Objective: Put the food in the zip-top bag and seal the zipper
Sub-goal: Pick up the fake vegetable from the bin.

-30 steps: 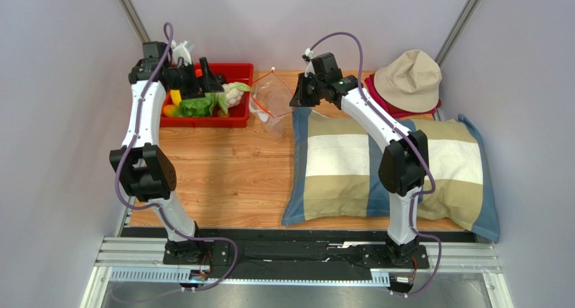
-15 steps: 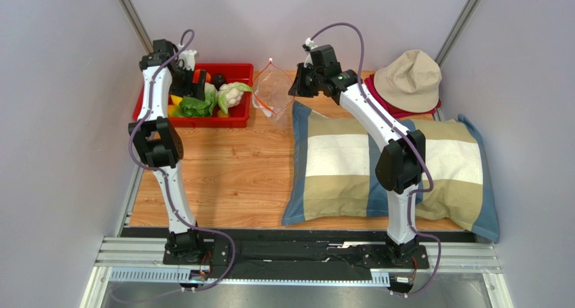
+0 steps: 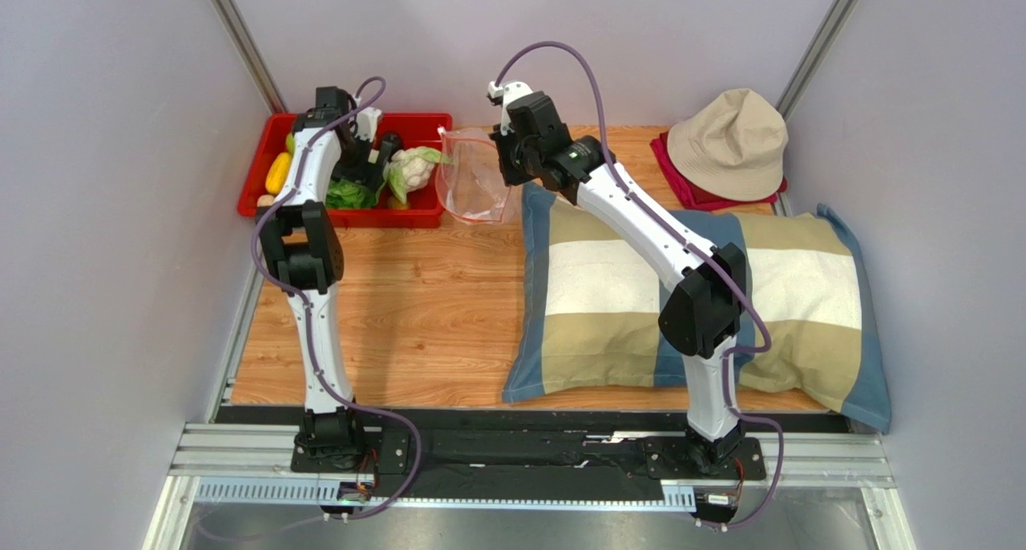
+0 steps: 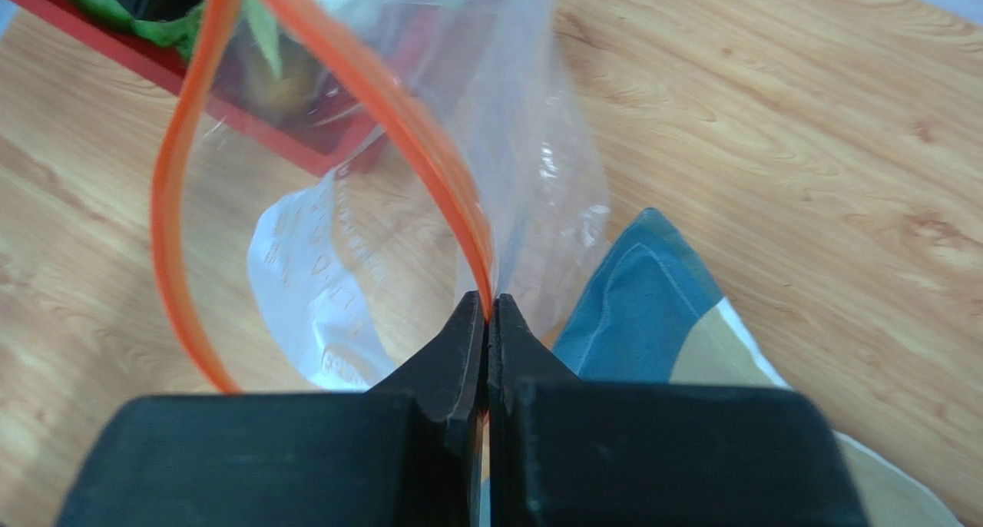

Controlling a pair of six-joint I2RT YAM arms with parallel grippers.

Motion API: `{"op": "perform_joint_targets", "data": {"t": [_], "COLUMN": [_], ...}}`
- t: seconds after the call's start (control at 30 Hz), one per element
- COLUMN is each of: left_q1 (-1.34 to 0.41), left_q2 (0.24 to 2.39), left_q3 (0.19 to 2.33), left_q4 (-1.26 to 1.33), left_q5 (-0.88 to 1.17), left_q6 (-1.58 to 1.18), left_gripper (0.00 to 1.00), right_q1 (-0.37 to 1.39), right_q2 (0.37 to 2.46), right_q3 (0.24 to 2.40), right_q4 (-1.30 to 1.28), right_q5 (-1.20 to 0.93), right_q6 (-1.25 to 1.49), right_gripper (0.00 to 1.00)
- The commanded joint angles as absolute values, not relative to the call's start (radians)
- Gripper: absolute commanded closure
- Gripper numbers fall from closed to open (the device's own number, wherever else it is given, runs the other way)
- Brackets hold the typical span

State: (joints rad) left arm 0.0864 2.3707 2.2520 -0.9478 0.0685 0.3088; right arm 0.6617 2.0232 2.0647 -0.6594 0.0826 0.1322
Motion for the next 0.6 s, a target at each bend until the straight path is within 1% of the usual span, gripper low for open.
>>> {"op": "perform_joint_targets", "data": {"t": [0.0, 0.07, 0.1, 0.17, 0.2, 0.23, 0.27, 0.3, 0.37, 0.53, 0.57], "left_q1": [0.084, 0.084, 0.084, 0.086, 0.09, 0.092, 0.097, 0.098, 0.106, 0.152, 0.172], "left_q2": [2.414, 2.421, 2.415, 2.392, 2.352, 2.327, 2.303, 2.254, 2.212, 2.066, 2.045], "left_q3": [2.269, 2.272, 2.275, 2.27, 2.251, 2.24, 2.234, 2.227, 2.23, 2.238, 2.238], "left_q4": [-0.851, -0.847, -0.854, -0.865, -0.868, -0.87, -0.877, -0.903, -0.942, -1.087, -1.106], "left_q5": [-0.046, -0.075, -0.074, -0.025, -0.008, 0.023, 0.079, 0.112, 0.171, 0.287, 0.337], "left_q6": [0.288, 0.281, 0.278, 0.268, 0.265, 0.255, 0.25, 0.245, 0.224, 0.157, 0.147], "left_gripper": [0.05, 0.15, 0.3, 0.48, 0.63, 0.7, 0.75, 0.86, 0.99, 1.0, 1.0], "right_q1": [0.655, 0.655, 0.655, 0.653, 0.655, 0.655, 0.655, 0.653, 0.655, 0.655, 0.655], "right_q2": [2.054, 2.062, 2.071, 2.079, 2.08, 2.086, 2.089, 2.092, 2.095, 2.095, 2.097], "right_q3": [2.105, 2.1, 2.1, 2.106, 2.109, 2.115, 2.118, 2.123, 2.125, 2.114, 2.111], "right_q4": [-0.643, -0.624, -0.62, -0.609, -0.604, -0.595, -0.591, -0.592, -0.578, -0.557, -0.554], "right_q5": [0.189, 0.18, 0.163, 0.143, 0.12, 0.114, 0.11, 0.095, 0.089, 0.063, 0.063], "right_q6": [0.045, 0.046, 0.051, 0.06, 0.061, 0.063, 0.066, 0.067, 0.069, 0.069, 0.069], "right_gripper": [1.0, 1.0, 1.0, 1.0, 1.0, 1.0, 1.0, 1.0, 1.0, 1.0, 1.0]}}
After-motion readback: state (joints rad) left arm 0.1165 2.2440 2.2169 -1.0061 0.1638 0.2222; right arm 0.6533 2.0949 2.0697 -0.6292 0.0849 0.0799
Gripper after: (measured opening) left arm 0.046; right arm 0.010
